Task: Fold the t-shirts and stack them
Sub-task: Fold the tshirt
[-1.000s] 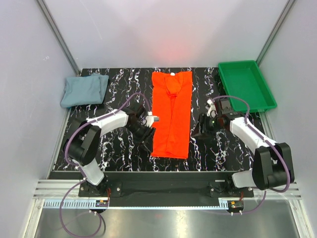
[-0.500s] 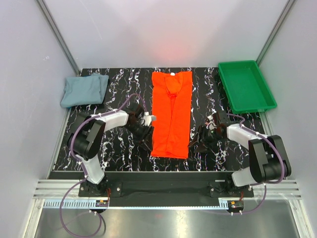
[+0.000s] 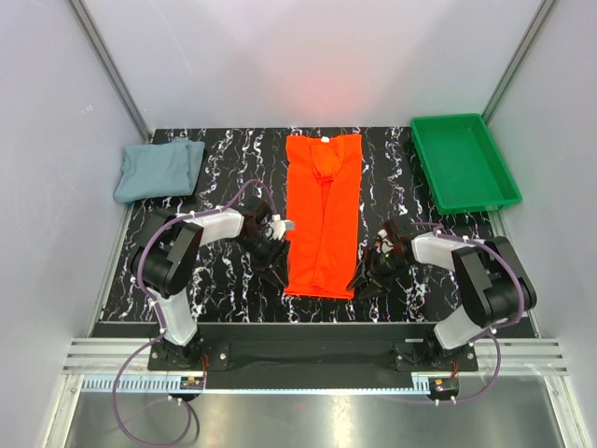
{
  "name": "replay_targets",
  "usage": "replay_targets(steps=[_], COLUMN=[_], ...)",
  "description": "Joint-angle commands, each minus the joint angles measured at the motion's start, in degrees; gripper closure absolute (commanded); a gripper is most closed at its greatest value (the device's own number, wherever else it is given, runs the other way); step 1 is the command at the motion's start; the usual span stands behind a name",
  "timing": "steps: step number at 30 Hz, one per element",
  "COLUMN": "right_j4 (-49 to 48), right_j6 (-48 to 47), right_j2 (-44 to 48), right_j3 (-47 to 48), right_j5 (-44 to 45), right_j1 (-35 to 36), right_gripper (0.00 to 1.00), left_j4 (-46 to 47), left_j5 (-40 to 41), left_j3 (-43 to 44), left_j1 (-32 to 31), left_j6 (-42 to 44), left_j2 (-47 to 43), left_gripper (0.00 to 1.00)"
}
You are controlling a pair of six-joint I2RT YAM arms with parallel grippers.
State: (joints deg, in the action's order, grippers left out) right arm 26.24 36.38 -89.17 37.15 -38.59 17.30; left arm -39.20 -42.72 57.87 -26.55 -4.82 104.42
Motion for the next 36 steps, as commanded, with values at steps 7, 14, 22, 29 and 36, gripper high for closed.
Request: replay_targets(steps=[7, 14, 22, 29, 36], right_j4=[-3.2, -5.1, -5.6, -3.4, 5.9], right_j6=[1.9, 1.3, 0.6, -2.0, -7.5], right_j2=[-4.9, -6.4, -6.5, -5.3, -1.3], right_j3=[2.5, 3.2, 4.0, 6.5, 14.7], right_j5=[0.6, 0.4, 0.4, 0.0, -0.9], right_j1=[1.4, 1.4, 1.4, 1.4, 0.9], right_gripper=[0.51, 0.62, 0.87, 1.0, 1.0], left_j4=[1.8, 1.4, 1.4, 1.8, -2.4], left_j5=[-2.4, -3.4, -4.6, -6.7, -8.0], left_j3=[0.4, 1.5, 1.8, 1.6, 4.5], left_j1=[0.1, -0.3, -1.4, -1.4, -1.5], left_j6=[-0.9, -0.6, -0.4, 0.2, 2.7], left_j2=[1.3, 3.7, 3.9, 1.8, -2.5], left_gripper=[0.53, 0.64, 0.76, 1.0, 1.0])
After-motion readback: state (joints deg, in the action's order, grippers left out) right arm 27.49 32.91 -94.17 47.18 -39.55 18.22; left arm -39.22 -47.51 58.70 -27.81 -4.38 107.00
